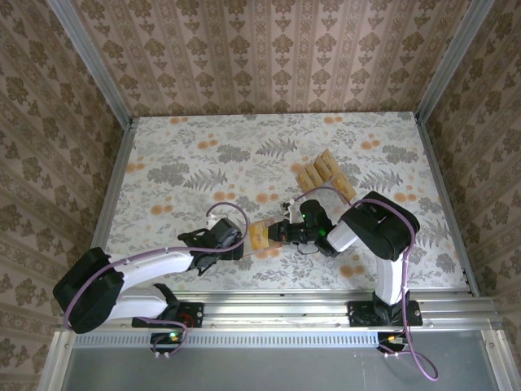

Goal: Put the credit cards into the card holder

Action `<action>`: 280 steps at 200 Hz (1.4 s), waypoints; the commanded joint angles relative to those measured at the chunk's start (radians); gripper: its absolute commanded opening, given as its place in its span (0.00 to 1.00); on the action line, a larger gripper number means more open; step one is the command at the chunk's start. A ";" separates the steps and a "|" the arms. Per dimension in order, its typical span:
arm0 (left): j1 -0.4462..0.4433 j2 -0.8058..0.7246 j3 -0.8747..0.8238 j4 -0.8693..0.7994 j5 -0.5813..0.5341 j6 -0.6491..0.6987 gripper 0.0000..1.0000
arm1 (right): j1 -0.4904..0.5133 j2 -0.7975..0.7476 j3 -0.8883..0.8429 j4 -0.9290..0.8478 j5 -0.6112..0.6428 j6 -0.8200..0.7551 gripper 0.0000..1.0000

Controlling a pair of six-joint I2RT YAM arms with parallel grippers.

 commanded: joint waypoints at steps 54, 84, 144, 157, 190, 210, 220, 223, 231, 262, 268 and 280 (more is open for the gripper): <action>-0.007 -0.021 -0.021 -0.028 -0.021 -0.010 1.00 | 0.020 0.056 0.022 -0.088 -0.019 -0.008 0.00; -0.007 -0.020 -0.022 -0.027 -0.020 -0.010 1.00 | 0.021 0.063 0.032 -0.095 -0.020 -0.009 0.00; -0.007 -0.033 -0.029 -0.037 -0.024 -0.014 1.00 | 0.014 0.050 0.010 -0.109 -0.005 -0.023 0.00; -0.006 -0.038 -0.032 -0.037 -0.024 -0.015 1.00 | 0.009 0.048 0.007 -0.109 -0.008 -0.024 0.00; -0.007 -0.042 -0.034 -0.040 -0.027 -0.019 1.00 | 0.004 0.051 0.003 -0.114 -0.016 -0.028 0.00; -0.007 -0.042 -0.034 -0.040 -0.026 -0.020 1.00 | 0.000 0.051 -0.001 -0.117 -0.015 -0.030 0.00; -0.007 -0.042 -0.034 -0.039 -0.026 -0.020 1.00 | -0.004 0.050 -0.003 -0.119 -0.016 -0.030 0.00; -0.007 -0.042 -0.034 -0.040 -0.027 -0.020 1.00 | -0.005 0.051 -0.002 -0.120 -0.017 -0.030 0.00; -0.007 -0.041 -0.034 -0.037 -0.027 -0.020 1.00 | -0.008 0.050 0.000 -0.125 -0.019 -0.030 0.00; -0.006 -0.036 -0.034 -0.036 -0.025 -0.020 1.00 | -0.015 0.049 0.019 -0.176 -0.020 -0.045 0.00; -0.008 -0.036 -0.034 -0.035 -0.024 -0.020 1.00 | -0.015 0.049 0.025 -0.189 -0.022 -0.048 0.00; -0.007 -0.035 -0.034 -0.034 -0.023 -0.019 1.00 | -0.016 0.050 0.038 -0.216 -0.028 -0.057 0.00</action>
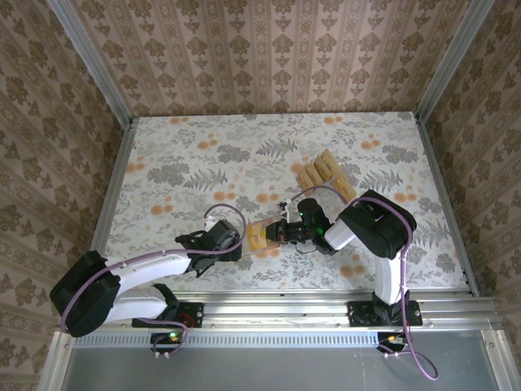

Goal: Put the credit cards into the card holder

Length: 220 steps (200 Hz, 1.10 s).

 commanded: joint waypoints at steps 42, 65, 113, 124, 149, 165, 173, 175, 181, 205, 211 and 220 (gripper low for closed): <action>-0.008 -0.003 -0.012 -0.028 -0.017 -0.015 1.00 | -0.008 0.048 0.032 -0.233 -0.019 -0.063 0.00; -0.008 -0.004 -0.012 -0.028 -0.015 -0.016 1.00 | -0.008 0.058 0.038 -0.236 -0.024 -0.061 0.00; -0.009 -0.003 -0.016 -0.025 -0.014 -0.017 1.00 | -0.003 0.066 0.048 -0.231 -0.006 -0.045 0.00; -0.009 -0.002 -0.016 -0.024 -0.014 -0.017 1.00 | -0.002 0.069 0.054 -0.229 -0.005 -0.041 0.00; -0.008 -0.002 -0.016 -0.024 -0.014 -0.017 1.00 | 0.001 0.075 0.060 -0.222 0.000 -0.033 0.00; -0.009 -0.002 -0.017 -0.024 -0.013 -0.018 1.00 | 0.002 0.077 0.061 -0.216 0.004 -0.026 0.00; -0.010 -0.002 -0.016 -0.024 -0.014 -0.018 1.00 | 0.002 0.079 0.062 -0.212 0.005 -0.023 0.00; -0.010 -0.003 -0.017 -0.024 -0.014 -0.018 1.00 | 0.003 0.078 0.062 -0.211 0.006 -0.022 0.00; -0.010 -0.003 -0.018 -0.024 -0.015 -0.018 1.00 | 0.004 0.082 0.063 -0.210 0.007 -0.020 0.00; -0.010 -0.004 -0.018 -0.024 -0.014 -0.018 1.00 | 0.005 0.082 0.057 -0.202 0.016 -0.013 0.00; -0.009 -0.003 -0.017 -0.025 -0.012 -0.017 1.00 | 0.005 0.081 0.054 -0.199 0.019 -0.011 0.00; -0.009 -0.003 -0.016 -0.025 -0.013 -0.018 1.00 | 0.006 0.075 0.049 -0.195 0.029 -0.009 0.00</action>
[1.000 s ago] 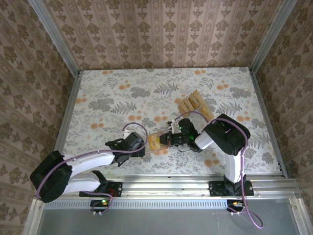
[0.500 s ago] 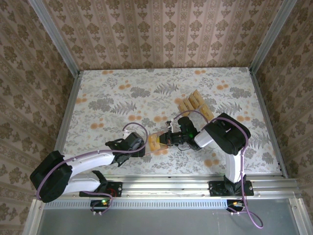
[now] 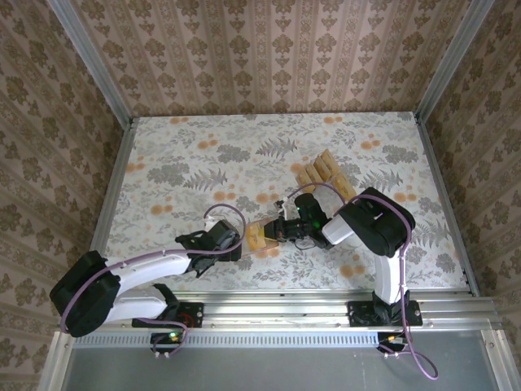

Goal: Put the credit cards into the card holder

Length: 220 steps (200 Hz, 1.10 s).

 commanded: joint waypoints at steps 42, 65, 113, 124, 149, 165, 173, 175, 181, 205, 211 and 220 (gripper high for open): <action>-0.008 -0.013 -0.012 -0.040 -0.015 -0.017 1.00 | 0.009 0.032 -0.041 -0.083 0.141 0.004 0.00; -0.008 -0.025 -0.012 -0.058 -0.023 -0.022 1.00 | 0.000 0.022 -0.062 -0.050 0.161 0.014 0.00; -0.009 -0.047 -0.016 -0.094 -0.032 -0.033 1.00 | -0.017 0.002 -0.066 -0.042 0.155 0.020 0.00; -0.007 -0.045 -0.012 -0.100 -0.034 -0.031 1.00 | -0.017 -0.012 -0.069 -0.047 0.157 0.017 0.00; -0.004 -0.031 -0.004 -0.101 -0.038 -0.029 1.00 | -0.021 -0.033 -0.074 -0.051 0.154 0.013 0.00; 0.000 -0.017 -0.005 -0.096 -0.040 -0.032 1.00 | -0.029 -0.041 -0.081 -0.049 0.155 0.012 0.00; 0.001 -0.009 -0.008 -0.093 -0.038 -0.034 1.00 | -0.035 -0.043 -0.089 -0.048 0.158 0.012 0.00; 0.001 -0.007 -0.007 -0.092 -0.038 -0.034 1.00 | -0.037 -0.044 -0.090 -0.048 0.159 0.012 0.00; 0.000 -0.003 -0.008 -0.091 -0.038 -0.035 1.00 | -0.042 -0.046 -0.097 -0.043 0.160 0.013 0.00; 0.004 0.011 -0.009 -0.078 -0.038 -0.034 1.00 | -0.056 -0.049 -0.121 -0.018 0.157 0.022 0.00; 0.006 0.014 -0.006 -0.076 -0.038 -0.033 1.00 | -0.057 -0.051 -0.124 -0.012 0.154 0.025 0.00; 0.010 0.020 -0.002 -0.076 -0.038 -0.027 1.00 | -0.057 -0.053 -0.128 -0.005 0.153 0.029 0.00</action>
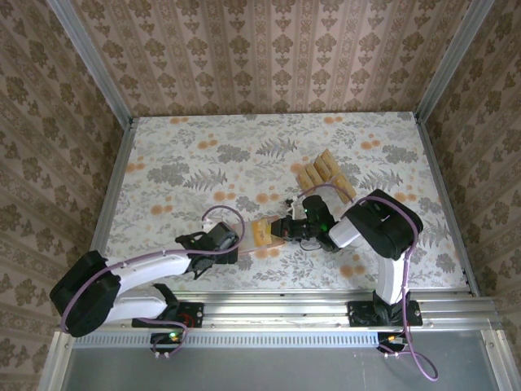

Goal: Put the credit cards into the card holder

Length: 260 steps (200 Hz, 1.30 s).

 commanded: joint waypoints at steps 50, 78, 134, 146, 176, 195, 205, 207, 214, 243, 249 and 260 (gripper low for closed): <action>0.046 -0.027 0.080 -0.065 -0.034 0.057 1.00 | -0.011 -0.021 -0.046 -0.053 0.068 0.019 0.00; 0.049 -0.049 0.128 -0.066 -0.020 0.087 1.00 | -0.012 -0.015 -0.038 -0.050 0.063 0.022 0.00; 0.013 0.098 0.193 -0.007 0.000 0.105 1.00 | -0.011 -0.013 -0.032 -0.036 0.060 0.031 0.00; 0.006 0.122 0.193 0.001 -0.004 0.098 1.00 | -0.010 -0.013 -0.033 -0.035 0.058 0.032 0.00; 0.001 0.160 0.170 0.021 -0.001 0.080 1.00 | -0.011 -0.021 -0.026 -0.034 0.048 0.033 0.00; -0.001 0.173 0.154 0.018 -0.004 0.070 1.00 | -0.021 -0.039 -0.020 -0.041 0.037 0.030 0.00; -0.001 0.173 0.141 0.021 -0.004 0.062 1.00 | -0.033 -0.054 -0.021 -0.047 0.030 0.028 0.00; -0.001 0.173 0.139 0.020 -0.004 0.061 1.00 | -0.036 -0.059 -0.022 -0.048 0.029 0.027 0.00; 0.000 0.173 0.131 0.022 -0.003 0.055 1.00 | -0.045 -0.073 -0.023 -0.057 0.024 0.022 0.00; 0.000 0.175 0.116 0.019 -0.001 0.043 1.00 | -0.074 -0.130 -0.015 -0.109 0.007 -0.008 0.00; -0.001 0.174 0.116 0.018 -0.001 0.042 1.00 | -0.076 -0.139 -0.011 -0.121 0.003 -0.015 0.00; -0.002 0.173 0.111 0.018 -0.003 0.039 1.00 | -0.077 -0.152 -0.006 -0.138 -0.001 -0.026 0.00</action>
